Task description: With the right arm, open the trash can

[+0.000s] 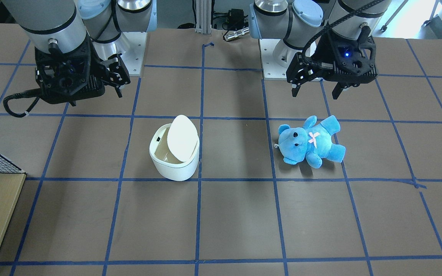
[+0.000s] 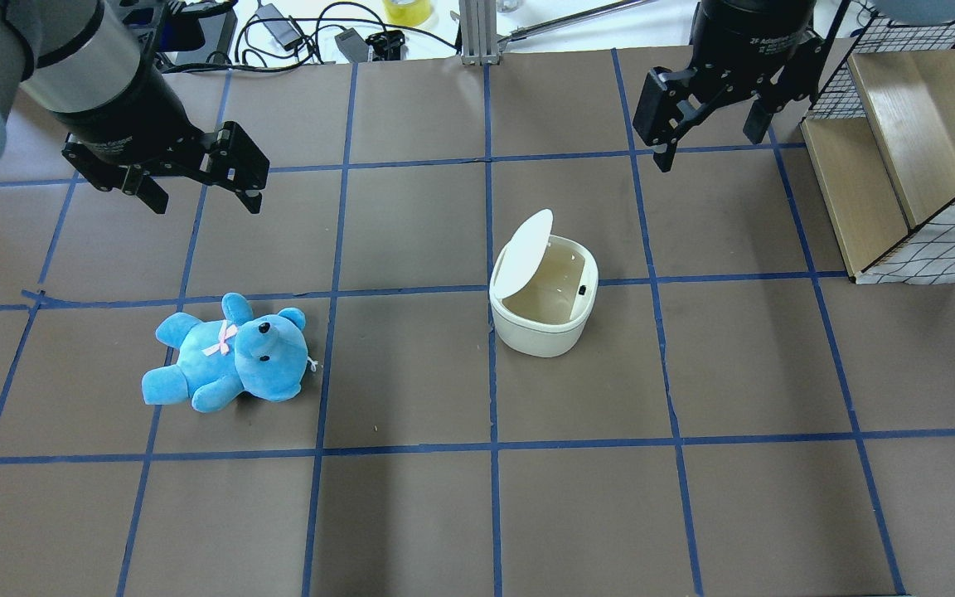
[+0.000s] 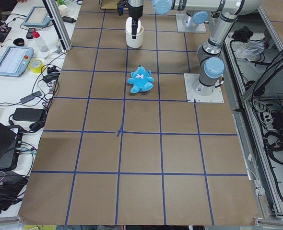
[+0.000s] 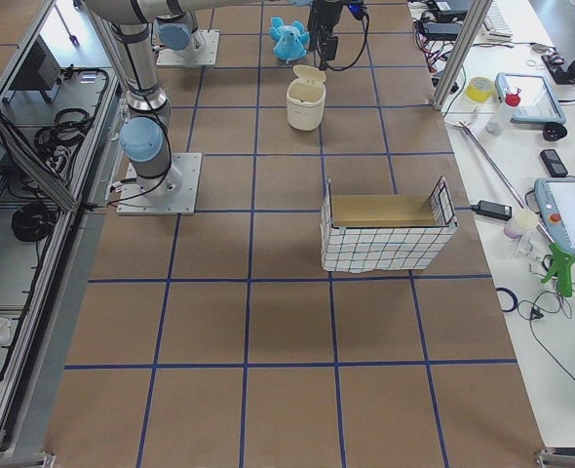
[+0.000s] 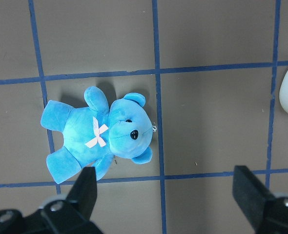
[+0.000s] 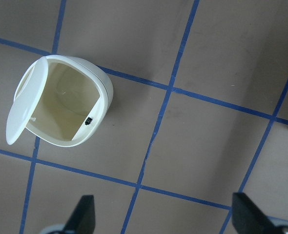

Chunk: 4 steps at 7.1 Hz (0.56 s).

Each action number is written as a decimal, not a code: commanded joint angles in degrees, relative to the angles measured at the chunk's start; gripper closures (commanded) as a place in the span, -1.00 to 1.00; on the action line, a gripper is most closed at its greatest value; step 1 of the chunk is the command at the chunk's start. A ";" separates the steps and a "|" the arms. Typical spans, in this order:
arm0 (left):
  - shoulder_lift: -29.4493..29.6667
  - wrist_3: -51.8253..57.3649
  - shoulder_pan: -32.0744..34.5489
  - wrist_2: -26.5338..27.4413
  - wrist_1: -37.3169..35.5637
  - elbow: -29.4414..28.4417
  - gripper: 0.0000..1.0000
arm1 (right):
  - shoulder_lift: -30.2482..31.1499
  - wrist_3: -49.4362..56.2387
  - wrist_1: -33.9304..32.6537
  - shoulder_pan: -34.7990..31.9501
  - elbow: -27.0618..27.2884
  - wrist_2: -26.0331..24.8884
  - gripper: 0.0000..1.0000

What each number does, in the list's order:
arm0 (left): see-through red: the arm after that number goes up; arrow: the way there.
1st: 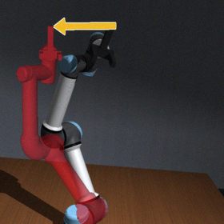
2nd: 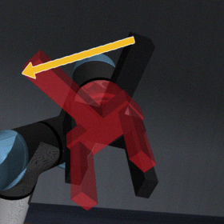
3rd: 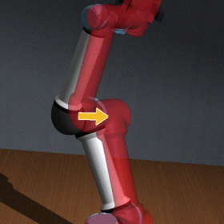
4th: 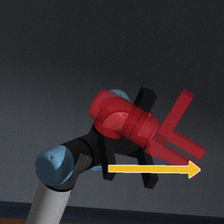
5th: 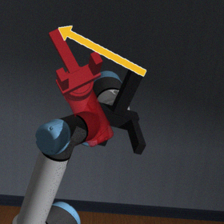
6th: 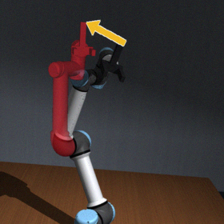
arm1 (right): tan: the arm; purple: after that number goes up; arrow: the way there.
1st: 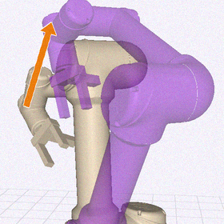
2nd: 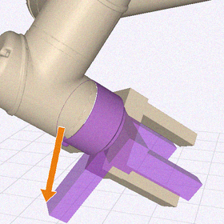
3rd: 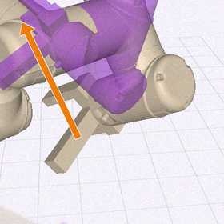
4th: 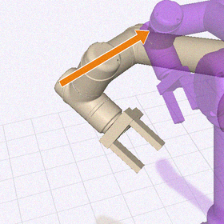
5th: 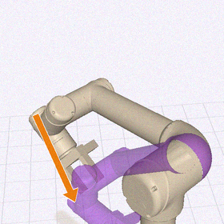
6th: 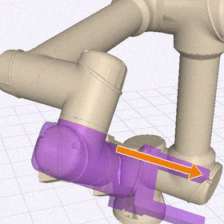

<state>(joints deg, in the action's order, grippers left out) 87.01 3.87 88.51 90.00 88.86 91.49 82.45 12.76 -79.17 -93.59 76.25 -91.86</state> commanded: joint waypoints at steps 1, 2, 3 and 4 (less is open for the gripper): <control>-0.08 0.00 0.00 0.00 0.00 0.00 -1.00 | 1.21 -1.40 -2.20 2.52 -0.23 0.19 -0.98; 0.01 0.00 0.00 0.00 0.00 0.00 -1.00 | 1.39 -5.33 -2.30 3.23 -0.23 0.19 -0.98; 0.01 0.00 0.00 0.00 0.00 0.00 -1.00 | 1.40 -7.20 -2.21 3.24 0.03 0.28 -0.98; 0.01 0.00 0.00 0.00 0.00 0.00 -1.00 | 1.40 -7.31 -2.04 3.24 0.56 0.98 -0.96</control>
<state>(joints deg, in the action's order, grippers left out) 87.00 3.87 88.50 90.00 88.86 91.50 83.79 6.75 -81.29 -90.52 76.32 -91.46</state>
